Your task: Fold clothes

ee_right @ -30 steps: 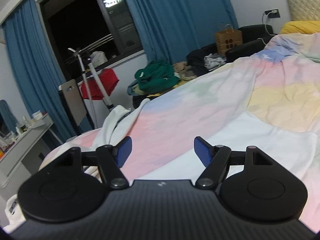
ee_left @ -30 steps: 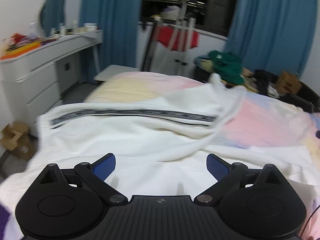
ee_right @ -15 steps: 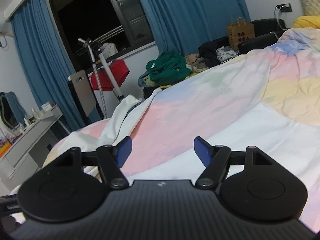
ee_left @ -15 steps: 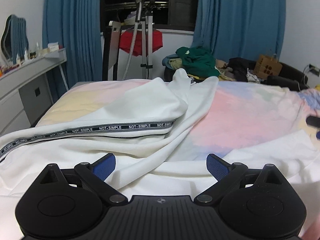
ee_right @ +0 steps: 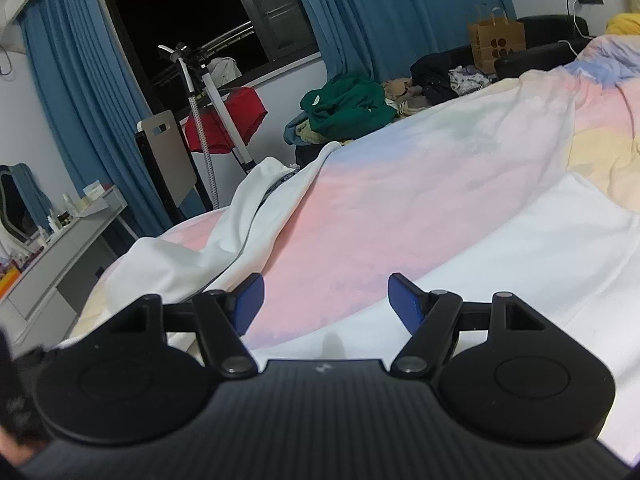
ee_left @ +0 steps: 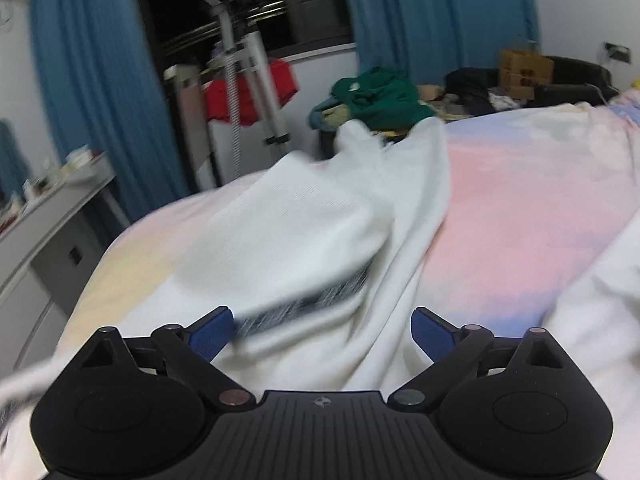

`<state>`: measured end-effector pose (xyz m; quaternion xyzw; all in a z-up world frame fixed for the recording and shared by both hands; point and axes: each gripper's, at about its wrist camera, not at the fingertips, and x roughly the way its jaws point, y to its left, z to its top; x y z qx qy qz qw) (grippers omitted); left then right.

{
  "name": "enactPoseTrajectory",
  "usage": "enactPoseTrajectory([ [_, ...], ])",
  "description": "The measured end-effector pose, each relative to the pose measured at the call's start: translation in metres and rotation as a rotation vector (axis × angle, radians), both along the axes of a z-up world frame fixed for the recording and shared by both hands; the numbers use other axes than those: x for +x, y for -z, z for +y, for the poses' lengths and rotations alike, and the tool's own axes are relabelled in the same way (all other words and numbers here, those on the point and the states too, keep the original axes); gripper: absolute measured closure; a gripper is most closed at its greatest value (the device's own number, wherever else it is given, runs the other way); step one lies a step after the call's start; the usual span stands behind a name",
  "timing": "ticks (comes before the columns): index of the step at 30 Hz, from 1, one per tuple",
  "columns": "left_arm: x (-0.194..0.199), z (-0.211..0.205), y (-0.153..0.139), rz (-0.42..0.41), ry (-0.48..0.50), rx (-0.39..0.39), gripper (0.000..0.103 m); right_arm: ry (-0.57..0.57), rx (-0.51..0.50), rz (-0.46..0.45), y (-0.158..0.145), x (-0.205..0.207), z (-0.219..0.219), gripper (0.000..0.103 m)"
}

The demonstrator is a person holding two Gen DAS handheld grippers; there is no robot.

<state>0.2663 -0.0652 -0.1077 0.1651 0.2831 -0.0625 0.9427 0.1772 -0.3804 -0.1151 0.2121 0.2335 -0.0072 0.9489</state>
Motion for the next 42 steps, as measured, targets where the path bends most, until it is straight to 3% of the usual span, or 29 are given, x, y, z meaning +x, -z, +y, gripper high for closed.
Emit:
enactPoseTrajectory([
  [6, 0.057, -0.074, 0.011, -0.035, 0.094, 0.134, 0.007, 0.062, 0.067, 0.035, 0.005, 0.006, -0.019, 0.031],
  [10, 0.106, -0.122, 0.030, 0.009, 0.085, 0.199, 0.007, 0.107, 0.114, 0.045, 0.012, 0.010, -0.032, 0.031],
  [16, 0.167, -0.183, 0.052, -0.005, 0.114, 0.279, 0.015, 0.151, 0.201, 0.075, 0.027, 0.017, -0.052, 0.031],
  [21, 0.215, -0.214, 0.063, -0.007, 0.110, 0.278, 0.021, 0.174, 0.286, 0.117, 0.044, 0.027, -0.065, 0.031],
  [23, 0.230, -0.219, 0.062, -0.001, 0.090, 0.234, 0.041, 0.181, 0.304, 0.124, 0.048, 0.029, -0.069, 0.031],
  [25, 0.241, -0.223, 0.058, 0.028, 0.069, 0.192, 0.094, 0.196, 0.298, 0.128, 0.052, 0.032, -0.071, 0.031],
  [29, 0.239, -0.231, 0.041, 0.014, 0.031, 0.192, 0.099, 0.217, 0.340, 0.134, 0.056, 0.031, -0.079, 0.031],
  [35, 0.203, -0.218, -0.027, -0.077, 0.015, 0.058, 0.100, 0.241, 0.327, 0.096, 0.050, 0.022, -0.082, 0.031],
  [39, 0.140, -0.217, -0.065, -0.134, 0.149, -0.045, 0.100, 0.262, 0.333, 0.086, 0.047, 0.017, -0.087, 0.031],
  [42, 0.083, -0.212, -0.068, -0.112, 0.268, -0.114, 0.099, 0.289, 0.351, 0.068, 0.044, 0.009, -0.095, 0.031],
])
